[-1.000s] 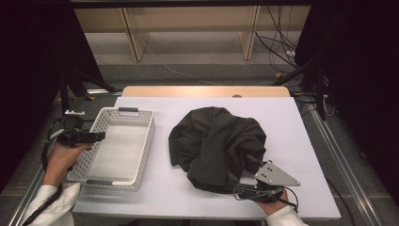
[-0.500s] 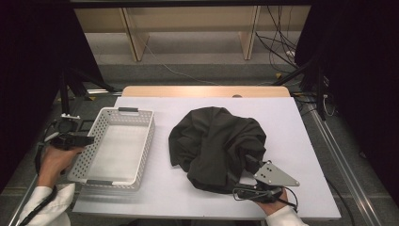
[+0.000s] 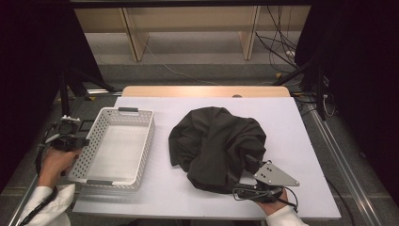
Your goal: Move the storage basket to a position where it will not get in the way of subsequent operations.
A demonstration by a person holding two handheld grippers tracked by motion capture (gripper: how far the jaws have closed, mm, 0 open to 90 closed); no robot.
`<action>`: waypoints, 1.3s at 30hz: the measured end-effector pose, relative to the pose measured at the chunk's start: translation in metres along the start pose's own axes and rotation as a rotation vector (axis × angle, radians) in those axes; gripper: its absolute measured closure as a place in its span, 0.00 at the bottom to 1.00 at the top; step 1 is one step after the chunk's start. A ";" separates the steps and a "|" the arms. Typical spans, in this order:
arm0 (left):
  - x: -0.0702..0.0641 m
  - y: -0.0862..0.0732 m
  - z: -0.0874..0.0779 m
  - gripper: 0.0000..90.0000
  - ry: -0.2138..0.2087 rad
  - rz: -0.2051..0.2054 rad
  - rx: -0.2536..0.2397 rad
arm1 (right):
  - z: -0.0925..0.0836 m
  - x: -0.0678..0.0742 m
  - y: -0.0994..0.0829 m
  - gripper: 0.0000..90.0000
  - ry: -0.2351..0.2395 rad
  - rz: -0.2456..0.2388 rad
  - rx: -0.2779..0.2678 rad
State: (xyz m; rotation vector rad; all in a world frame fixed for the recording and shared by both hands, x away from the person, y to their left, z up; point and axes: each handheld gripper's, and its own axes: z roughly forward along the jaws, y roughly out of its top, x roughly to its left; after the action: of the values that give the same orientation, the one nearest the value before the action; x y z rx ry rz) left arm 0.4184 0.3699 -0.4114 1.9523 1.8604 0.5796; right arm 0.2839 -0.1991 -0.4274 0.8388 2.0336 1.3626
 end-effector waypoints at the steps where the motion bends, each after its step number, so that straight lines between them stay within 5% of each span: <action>1: 0.000 0.000 0.000 0.92 0.000 -0.013 0.001 | 0.000 0.000 0.000 0.24 0.001 -0.001 0.000; 15: -0.007 0.006 0.004 0.93 -0.019 -0.083 -0.004 | 0.003 0.001 0.000 0.24 0.003 -0.013 0.008; 34: -0.014 0.013 0.010 0.91 -0.017 -0.080 -0.019 | 0.004 0.001 0.000 0.24 0.008 -0.017 0.015; 39: -0.012 0.011 0.013 0.76 -0.032 -0.071 -0.010 | 0.003 0.001 0.000 0.24 0.008 -0.020 0.011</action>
State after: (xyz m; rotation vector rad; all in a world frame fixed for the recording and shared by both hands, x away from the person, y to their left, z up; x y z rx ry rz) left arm 0.4337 0.3577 -0.4170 1.8696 1.8949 0.5317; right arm 0.2856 -0.1960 -0.4286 0.8175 2.0522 1.3470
